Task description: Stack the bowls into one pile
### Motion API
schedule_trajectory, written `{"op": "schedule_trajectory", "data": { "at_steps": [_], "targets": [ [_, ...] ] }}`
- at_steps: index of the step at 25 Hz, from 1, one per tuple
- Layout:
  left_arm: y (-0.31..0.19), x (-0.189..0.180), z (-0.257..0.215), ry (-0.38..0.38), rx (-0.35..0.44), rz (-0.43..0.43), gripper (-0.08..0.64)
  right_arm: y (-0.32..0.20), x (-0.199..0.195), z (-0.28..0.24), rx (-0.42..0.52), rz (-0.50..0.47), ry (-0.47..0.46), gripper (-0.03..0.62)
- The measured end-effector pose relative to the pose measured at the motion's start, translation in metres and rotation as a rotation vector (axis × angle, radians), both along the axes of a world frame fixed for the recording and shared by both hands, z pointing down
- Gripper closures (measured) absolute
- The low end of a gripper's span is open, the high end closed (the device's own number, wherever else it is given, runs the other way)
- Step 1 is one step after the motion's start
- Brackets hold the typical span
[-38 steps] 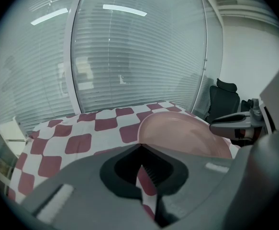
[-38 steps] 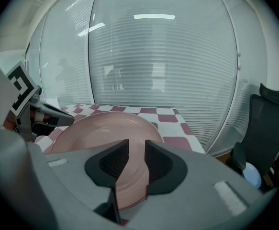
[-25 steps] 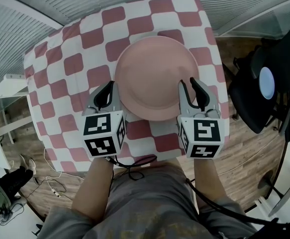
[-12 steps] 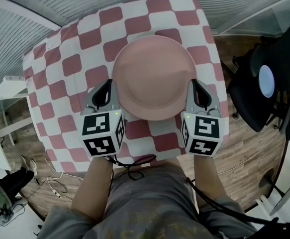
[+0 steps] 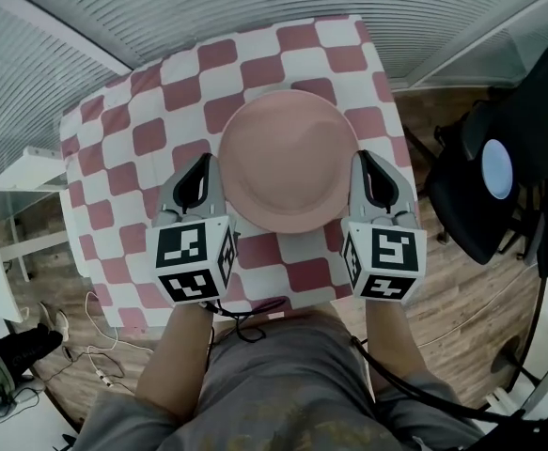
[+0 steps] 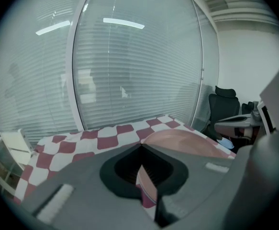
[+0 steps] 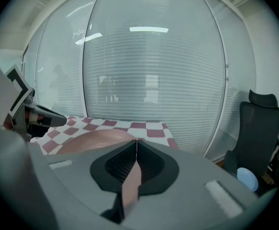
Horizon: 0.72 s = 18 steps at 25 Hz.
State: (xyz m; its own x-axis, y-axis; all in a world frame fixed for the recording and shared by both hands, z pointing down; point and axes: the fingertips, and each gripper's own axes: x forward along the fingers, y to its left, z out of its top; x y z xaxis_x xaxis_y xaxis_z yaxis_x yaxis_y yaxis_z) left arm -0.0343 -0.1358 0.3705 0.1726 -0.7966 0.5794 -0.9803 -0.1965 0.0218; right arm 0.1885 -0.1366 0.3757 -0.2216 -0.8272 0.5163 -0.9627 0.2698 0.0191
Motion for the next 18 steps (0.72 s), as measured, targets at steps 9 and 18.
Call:
{"op": "schedule_trajectory", "data": {
  "at_steps": [9, 18],
  "targets": [
    [0.010, -0.014, -0.118, -0.006, 0.305, -0.065, 0.560, -0.012, -0.025, -0.105, 0.226, -0.101, -0.070, 0.568],
    [0.046, -0.042, -0.185, -0.015, 0.482, -0.057, 0.560, 0.028, -0.084, -0.168, 0.381, -0.187, -0.159, 0.568]
  ]
}}
